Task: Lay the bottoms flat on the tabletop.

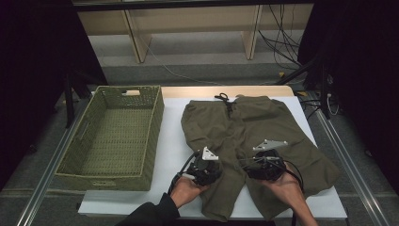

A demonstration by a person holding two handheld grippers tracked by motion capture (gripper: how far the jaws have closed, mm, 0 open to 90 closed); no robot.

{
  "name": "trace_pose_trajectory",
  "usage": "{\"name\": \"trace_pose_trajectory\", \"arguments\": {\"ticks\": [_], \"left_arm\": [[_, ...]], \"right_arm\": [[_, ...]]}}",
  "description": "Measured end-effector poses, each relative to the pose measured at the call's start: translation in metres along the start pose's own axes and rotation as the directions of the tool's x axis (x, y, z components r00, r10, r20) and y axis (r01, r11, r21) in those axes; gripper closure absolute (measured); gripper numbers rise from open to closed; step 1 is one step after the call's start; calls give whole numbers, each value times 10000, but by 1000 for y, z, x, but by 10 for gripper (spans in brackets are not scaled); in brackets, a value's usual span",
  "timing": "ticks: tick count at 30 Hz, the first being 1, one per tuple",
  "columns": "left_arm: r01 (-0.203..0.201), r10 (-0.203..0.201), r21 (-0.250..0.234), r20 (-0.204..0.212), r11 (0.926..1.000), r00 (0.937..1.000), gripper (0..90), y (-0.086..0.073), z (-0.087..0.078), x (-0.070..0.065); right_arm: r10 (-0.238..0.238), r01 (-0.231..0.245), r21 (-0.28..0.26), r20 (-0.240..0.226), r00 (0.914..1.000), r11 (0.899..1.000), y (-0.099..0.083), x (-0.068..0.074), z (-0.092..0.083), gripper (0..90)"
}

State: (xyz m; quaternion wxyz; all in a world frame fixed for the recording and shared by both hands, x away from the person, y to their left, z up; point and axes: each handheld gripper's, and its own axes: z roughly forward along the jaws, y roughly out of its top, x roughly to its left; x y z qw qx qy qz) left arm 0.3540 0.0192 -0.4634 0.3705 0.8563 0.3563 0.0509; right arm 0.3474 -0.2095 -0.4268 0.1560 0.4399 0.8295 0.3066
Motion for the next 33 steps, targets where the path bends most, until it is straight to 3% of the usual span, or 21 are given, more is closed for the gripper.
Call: {"name": "trace_pose_trajectory", "arguments": {"ticks": [3, 7, 13, 19, 22, 26, 30, 33], "left_arm": [[-410, 407, -366, -83, 9985, 9991, 680, 3, -18, -1], [-481, 466, -693, -236, 9964, 9986, 595, 0, -47, 7], [-92, 74, -530, -339, 9986, 9994, 573, -23, -70, 21], [386, -455, -758, -921, 9964, 9947, 550, -40, -89, 32], [548, -615, -618, -1135, 9966, 9916, 548, -44, -84, 34], [542, -555, -133, -1384, 9984, 9888, 516, -49, -63, 33], [633, -618, 126, -1012, 9979, 9929, 436, -51, -42, 30], [448, -431, 159, -939, 9989, 9946, 369, -50, -32, 25]], "right_arm": [[74, -74, 4, -10, 10000, 10000, 0, -1, -1, 471], [29, -29, -45, -18, 10000, 10000, 0, -1, -2, 470], [69, -69, -13, -66, 10000, 10000, -1, -1, -3, 470], [-44, 44, 1, -126, 9999, 10000, 0, 1, -1, 467], [-62, 63, 12, -171, 9998, 10000, 0, 3, -1, 467], [-146, 146, -8, -199, 9997, 9999, 1, 4, -1, 466], [-216, 216, 15, -191, 9996, 9998, 0, 4, 0, 467], [-153, 154, 32, -211, 9997, 9999, 0, 4, -1, 467]]}}
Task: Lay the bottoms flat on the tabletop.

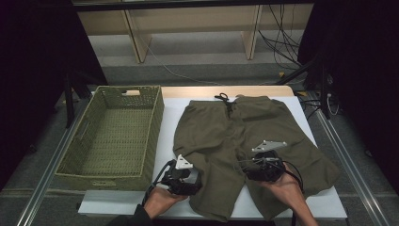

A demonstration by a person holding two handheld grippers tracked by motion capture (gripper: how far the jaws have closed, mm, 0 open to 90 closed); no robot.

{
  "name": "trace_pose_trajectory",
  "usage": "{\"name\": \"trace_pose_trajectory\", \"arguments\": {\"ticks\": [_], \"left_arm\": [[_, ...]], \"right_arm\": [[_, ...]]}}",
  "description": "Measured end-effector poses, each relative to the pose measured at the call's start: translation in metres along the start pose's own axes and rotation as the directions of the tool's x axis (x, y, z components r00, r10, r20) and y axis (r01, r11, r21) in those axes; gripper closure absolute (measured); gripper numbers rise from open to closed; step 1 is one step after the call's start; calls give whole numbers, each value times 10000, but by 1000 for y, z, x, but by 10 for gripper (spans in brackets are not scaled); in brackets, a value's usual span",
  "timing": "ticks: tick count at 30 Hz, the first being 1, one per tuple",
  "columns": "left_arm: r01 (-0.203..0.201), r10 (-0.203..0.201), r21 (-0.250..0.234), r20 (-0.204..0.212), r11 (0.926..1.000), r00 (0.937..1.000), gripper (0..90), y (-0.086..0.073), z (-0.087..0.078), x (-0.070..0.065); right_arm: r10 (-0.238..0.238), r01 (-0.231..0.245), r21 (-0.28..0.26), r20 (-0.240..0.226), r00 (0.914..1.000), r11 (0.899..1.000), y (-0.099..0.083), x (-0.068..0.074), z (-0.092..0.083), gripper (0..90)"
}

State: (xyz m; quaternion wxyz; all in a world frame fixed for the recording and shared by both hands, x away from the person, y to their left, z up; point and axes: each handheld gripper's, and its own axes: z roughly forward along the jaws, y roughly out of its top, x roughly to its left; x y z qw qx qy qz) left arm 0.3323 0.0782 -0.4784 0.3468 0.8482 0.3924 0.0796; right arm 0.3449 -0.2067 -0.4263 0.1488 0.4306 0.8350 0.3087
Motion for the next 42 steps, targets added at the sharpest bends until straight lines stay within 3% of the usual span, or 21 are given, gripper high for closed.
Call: {"name": "trace_pose_trajectory", "arguments": {"ticks": [7, 11, 15, 20, 29, 33, 40, 42], "left_arm": [[-483, 484, 128, -63, 9988, 9988, 408, 1, 12, -11], [-780, 778, 41, 238, 9969, 9967, 649, 2, 12, -12], [-836, 836, -23, 212, 9965, 9963, 878, 3, 9, -9], [-1008, 1009, -40, 149, 9949, 9948, 892, 2, -5, -3], [-852, 848, -165, -231, 9962, 9961, 893, -12, -50, 12], [-764, 761, -141, -221, 9970, 9969, 893, -20, -57, 12], [-637, 636, -41, -167, 9980, 9978, 893, -30, -64, 12], [-595, 595, -26, -153, 9982, 9981, 893, -31, -65, 13]], "right_arm": [[-34, 34, 50, -13, 10000, 10000, 0, 0, 1, 467], [-35, 35, 71, -30, 10000, 10000, 0, 0, 1, 468], [-63, 63, 35, -38, 10000, 10000, 0, 1, 1, 468], [-80, 80, 54, -31, 10000, 10000, 0, 0, 2, 469], [-128, 128, 160, -48, 9999, 9998, -1, 3, 4, 471], [-202, 202, 267, 7, 9998, 9994, 1, 5, 10, 471], [200, -219, 727, 275, 9994, 9971, 15, 1, 35, 460], [299, -310, 743, 153, 9994, 9968, 19, -1, 44, 460]]}}
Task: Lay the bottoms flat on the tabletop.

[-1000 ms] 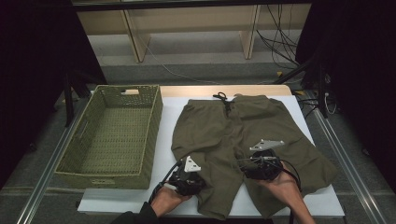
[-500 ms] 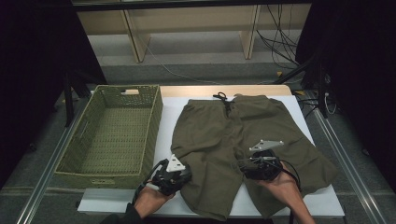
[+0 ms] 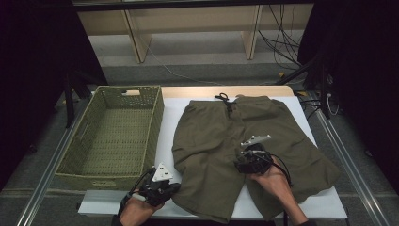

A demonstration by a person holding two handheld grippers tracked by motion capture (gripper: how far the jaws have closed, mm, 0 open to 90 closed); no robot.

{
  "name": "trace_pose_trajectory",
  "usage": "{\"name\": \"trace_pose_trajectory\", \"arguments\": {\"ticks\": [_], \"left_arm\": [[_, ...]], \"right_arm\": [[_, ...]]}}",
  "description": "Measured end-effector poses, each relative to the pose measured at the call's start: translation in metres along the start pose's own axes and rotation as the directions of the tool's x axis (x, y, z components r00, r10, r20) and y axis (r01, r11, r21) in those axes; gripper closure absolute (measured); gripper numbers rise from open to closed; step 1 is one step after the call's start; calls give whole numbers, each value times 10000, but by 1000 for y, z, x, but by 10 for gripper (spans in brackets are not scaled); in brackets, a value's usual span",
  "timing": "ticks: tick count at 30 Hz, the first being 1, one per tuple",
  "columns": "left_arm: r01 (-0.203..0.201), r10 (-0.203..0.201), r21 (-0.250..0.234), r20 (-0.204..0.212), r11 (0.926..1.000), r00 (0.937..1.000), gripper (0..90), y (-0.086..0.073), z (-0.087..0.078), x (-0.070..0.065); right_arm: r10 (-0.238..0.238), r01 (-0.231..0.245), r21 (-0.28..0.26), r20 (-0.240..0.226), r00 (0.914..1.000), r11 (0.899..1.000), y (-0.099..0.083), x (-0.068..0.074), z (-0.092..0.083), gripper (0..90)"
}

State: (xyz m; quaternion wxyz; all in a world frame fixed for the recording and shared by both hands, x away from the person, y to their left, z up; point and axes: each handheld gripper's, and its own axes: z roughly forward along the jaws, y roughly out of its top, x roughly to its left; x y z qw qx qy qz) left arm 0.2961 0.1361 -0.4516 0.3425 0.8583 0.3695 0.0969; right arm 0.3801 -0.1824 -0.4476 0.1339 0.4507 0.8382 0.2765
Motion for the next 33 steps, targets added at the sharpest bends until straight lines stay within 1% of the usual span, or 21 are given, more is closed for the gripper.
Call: {"name": "trace_pose_trajectory", "arguments": {"ticks": [1, 3, 5, 8, 9, 10, 11, 12, 14, 15, 17, 19, 20, 22, 25, 28, 29, 30, 31, 33], "left_arm": [[0, 0, 0, 0, 10000, 10000, 893, 0, 0, 0], [68, -68, -48, 16, 10000, 10000, 893, -1, -2, 0], [102, -102, -36, 41, 9999, 9999, 893, -2, -3, 1], [102, -102, 5, 49, 9999, 9999, 893, -3, -3, 1], [114, -114, 14, 79, 9999, 9999, 893, -4, -3, 1], [92, -92, 17, 101, 10000, 9999, 893, -4, -3, 1], [92, -92, 17, 101, 10000, 9999, 893, -4, -3, 1], [103, -104, 75, 126, 9999, 9999, 893, -6, -4, 1], [182, -185, 129, 192, 9998, 9996, 893, -8, -5, 1], [153, -157, 170, 217, 9997, 9996, 893, -9, -5, 1], [165, -171, 177, 294, 9997, 9994, 893, -10, -6, -2], [131, -139, 212, 403, 9997, 9991, 893, -12, -8, -4], [159, -170, 233, 474, 9996, 9987, 892, -13, -8, -5], [203, -224, 263, 800, 9994, 9965, 889, -14, -9, -8], [60, -87, 287, 948, 9996, 9955, 883, -14, -8, -14], [-31, 4, 275, 1000, 9996, 9950, 876, -12, -7, -18], [-81, 53, 271, 1031, 9996, 9947, 876, -11, -6, -19], [-39, 15, 235, 1007, 9997, 9949, 835, -10, -6, -18], [59, -73, 152, 954, 9999, 9954, 816, -9, -6, -16], [250, -246, -49, 696, 9997, 9973, 768, -6, -8, -11]], "right_arm": [[28, -28, 79, -75, 10000, 10000, 2, 0, 4, 463], [-125, 128, 336, -106, 9999, 9994, 4, 3, 10, 494], [-379, 383, 550, -90, 9992, 9978, 5, 7, 14, 582], [-649, 645, 841, 30, 9979, 9944, 6, 11, 19, 788], [-695, 677, 863, 179, 9974, 9940, 6, 11, 19, 837], [-679, 655, 864, 247, 9974, 9941, 6, 11, 19, 868], [-679, 655, 864, 247, 9974, 9941, 6, 11, 19, 868], [-514, 477, 773, 459, 9976, 9959, 6, 7, 15, 882], [-359, 324, 623, 568, 9977, 9975, 7, 1, 11, 884], [-234, 203, 541, 575, 9981, 9983, 7, -2, 9, 884], [-131, 105, 480, 539, 9985, 9988, 6, -6, 7, 883], [-186, 151, 540, 646, 9977, 9984, 6, -6, 5, 883], [-141, 104, 583, 629, 9979, 9982, 6, -5, 5, 883], [-288, 239, 781, 622, 9976, 9967, 4, -2, 4, 880], [-581, 508, 1072, 656, 9962, 9929, -1, 2, 3, 873], [-536, 460, 1101, 666, 9963, 9929, -3, 3, 2, 860], [-510, 441, 1062, 635, 9967, 9934, -4, 2, 2, 844], [-419, 365, 933, 575, 9975, 9950, -4, 1, 0, 729], [-374, 328, 860, 519, 9980, 9958, -4, 1, -1, 681], [-361, 341, 638, 309, 9989, 9974, -4, 1, -5, 603]]}}
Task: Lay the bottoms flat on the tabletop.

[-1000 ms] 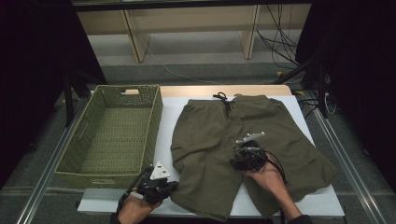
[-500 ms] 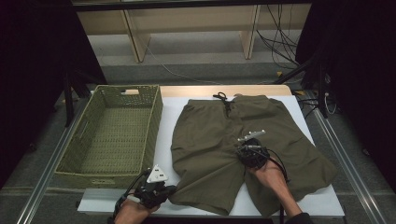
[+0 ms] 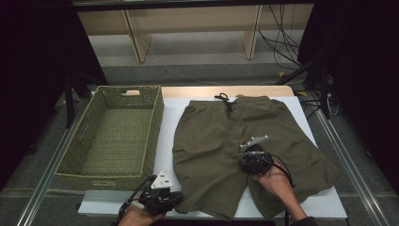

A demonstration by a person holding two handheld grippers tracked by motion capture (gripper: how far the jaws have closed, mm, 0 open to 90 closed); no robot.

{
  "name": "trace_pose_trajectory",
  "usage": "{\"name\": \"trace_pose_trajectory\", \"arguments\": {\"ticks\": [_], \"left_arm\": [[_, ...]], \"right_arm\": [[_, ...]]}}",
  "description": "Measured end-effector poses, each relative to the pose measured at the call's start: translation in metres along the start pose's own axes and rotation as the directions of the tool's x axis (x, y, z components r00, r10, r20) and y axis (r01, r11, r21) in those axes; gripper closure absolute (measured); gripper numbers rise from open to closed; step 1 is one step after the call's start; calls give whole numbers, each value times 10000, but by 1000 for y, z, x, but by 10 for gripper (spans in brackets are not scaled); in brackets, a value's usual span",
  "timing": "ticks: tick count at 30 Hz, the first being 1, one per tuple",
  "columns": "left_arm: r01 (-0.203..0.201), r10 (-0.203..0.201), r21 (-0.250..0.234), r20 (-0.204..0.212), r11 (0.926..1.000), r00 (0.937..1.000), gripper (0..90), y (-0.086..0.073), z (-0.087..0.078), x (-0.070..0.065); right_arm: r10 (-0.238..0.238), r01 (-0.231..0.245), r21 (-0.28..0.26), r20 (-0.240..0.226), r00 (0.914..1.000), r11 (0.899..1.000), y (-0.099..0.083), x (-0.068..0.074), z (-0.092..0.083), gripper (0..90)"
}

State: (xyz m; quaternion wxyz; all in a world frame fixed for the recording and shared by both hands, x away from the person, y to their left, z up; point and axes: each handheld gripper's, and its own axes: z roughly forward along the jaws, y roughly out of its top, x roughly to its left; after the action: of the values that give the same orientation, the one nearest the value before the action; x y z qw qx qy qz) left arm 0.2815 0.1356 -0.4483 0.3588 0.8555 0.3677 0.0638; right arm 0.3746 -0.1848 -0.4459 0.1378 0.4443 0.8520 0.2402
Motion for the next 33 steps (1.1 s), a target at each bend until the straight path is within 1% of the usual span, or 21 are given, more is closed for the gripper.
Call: {"name": "trace_pose_trajectory", "arguments": {"ticks": [3, 5, 7, 8, 10, 11, 12, 14, 16, 17, 18, 20, 22, 24, 27, 29, 33], "left_arm": [[416, -433, -338, -526, 9986, 9977, 704, 6, 1, 9], [749, -786, -456, -836, 9961, 9934, 647, 9, 4, 15], [987, -1022, -394, -1006, 9943, 9897, 595, 13, 9, 19], [1020, -1061, -428, -1094, 9939, 9883, 575, 14, 12, 19], [980, -1018, -350, -1324, 9946, 9860, 542, 17, 17, 20], [1065, -1096, -296, -1393, 9939, 9842, 528, 19, 21, 21], [1121, -1140, -215, -1405, 9935, 9835, 523, 20, 25, 22], [1058, -1058, -80, -1523, 9944, 9827, 509, 21, 32, 23], [1194, -1175, 39, -1520, 9928, 9814, 512, 23, 40, 24], [1247, -1222, 68, -1514, 9922, 9809, 517, 23, 44, 25], [1130, -1091, 160, -1561, 9935, 9817, 525, 24, 47, 25], [1042, -997, 207, -1569, 9943, 9826, 589, 24, 53, 26], [1001, -951, 275, -1457, 9946, 9848, 710, 23, 57, 27], [904, -857, 242, -1532, 9956, 9845, 879, 23, 56, 28], [606, -564, 218, -1589, 9979, 9857, 896, 23, 49, 26], [443, -419, 103, -1708, 9990, 9844, 897, 23, 44, 24], [407, -421, -116, -1741, 9991, 9838, 897, 22, 34, 24]], "right_arm": [[-128, 127, -530, -22, 9999, 9985, 1, 0, -7, 511], [-109, 109, -825, 12, 9999, 9965, 1, 0, -12, 486], [-93, 93, -1058, 8, 10000, 9943, 0, -1, -16, 480], [-44, 42, -1139, -17, 10000, 9935, -1, -1, -18, 476], [-27, 24, -1193, -27, 10000, 9929, -2, -2, -20, 473], [-9, 5, -1236, -26, 10000, 9923, -3, -3, -20, 471], [70, -74, -1237, -39, 10000, 9923, -3, -3, -21, 470], [125, -128, -1205, -38, 9999, 9926, -5, -4, -21, 469], [2, -6, -1195, -33, 10000, 9928, -6, -5, -21, 469], [29, -32, -1213, -30, 10000, 9926, -7, -5, -21, 469], [129, -134, -1207, -53, 9999, 9926, -7, -5, -22, 469], [103, -111, -1248, -68, 9999, 9921, -7, -6, -23, 469], [128, -134, -1259, -54, 9999, 9920, -8, -7, -24, 469], [181, -189, -1265, -72, 9998, 9918, -8, -7, -24, 469], [210, -212, -1230, -29, 9998, 9922, -10, -9, -25, 469], [279, -280, -1251, -28, 9996, 9918, -11, -11, -26, 469], [334, -328, -1275, 22, 9994, 9913, -13, -15, -29, 469]]}}
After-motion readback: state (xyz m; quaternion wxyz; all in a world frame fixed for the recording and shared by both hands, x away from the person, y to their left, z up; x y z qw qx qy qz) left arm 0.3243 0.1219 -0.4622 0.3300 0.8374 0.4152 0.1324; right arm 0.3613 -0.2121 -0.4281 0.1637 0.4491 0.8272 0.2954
